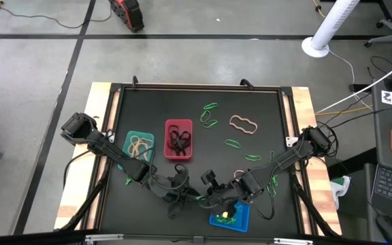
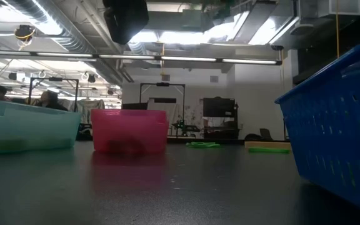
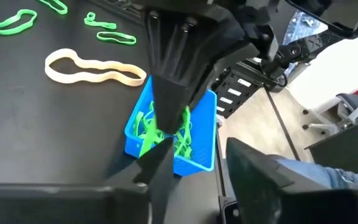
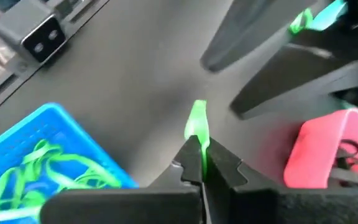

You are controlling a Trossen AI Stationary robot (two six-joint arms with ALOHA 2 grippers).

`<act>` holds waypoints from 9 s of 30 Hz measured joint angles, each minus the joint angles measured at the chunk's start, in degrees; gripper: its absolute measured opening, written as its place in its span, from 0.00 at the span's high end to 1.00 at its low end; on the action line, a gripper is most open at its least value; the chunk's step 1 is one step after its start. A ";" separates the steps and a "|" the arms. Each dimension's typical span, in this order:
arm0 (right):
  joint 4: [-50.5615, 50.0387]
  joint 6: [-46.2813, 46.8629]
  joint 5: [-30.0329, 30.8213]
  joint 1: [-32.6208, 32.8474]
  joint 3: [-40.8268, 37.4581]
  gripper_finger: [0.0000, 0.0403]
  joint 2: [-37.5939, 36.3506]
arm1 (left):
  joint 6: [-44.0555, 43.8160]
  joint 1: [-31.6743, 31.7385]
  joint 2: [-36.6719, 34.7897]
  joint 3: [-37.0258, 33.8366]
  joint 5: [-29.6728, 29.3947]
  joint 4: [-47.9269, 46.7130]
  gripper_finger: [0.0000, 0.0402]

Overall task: Sort rubber bands into baskets
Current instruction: Put the green rubber band into the blue bin, then put the light yellow rubber band into the light blue bin

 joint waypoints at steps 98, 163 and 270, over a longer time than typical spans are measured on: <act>-6.63 27.42 -12.45 -23.42 -49.59 0.71 -25.63 | 1.01 0.01 0.00 -0.42 -0.24 -3.02 0.57; 8.10 26.52 -16.28 -3.56 -24.33 1.00 -25.15 | 0.96 0.01 0.02 -0.44 -0.24 -2.78 0.57; -18.81 20.45 -13.30 -12.53 -24.35 0.58 -3.05 | 1.01 0.00 0.02 -0.44 -0.24 -3.01 0.57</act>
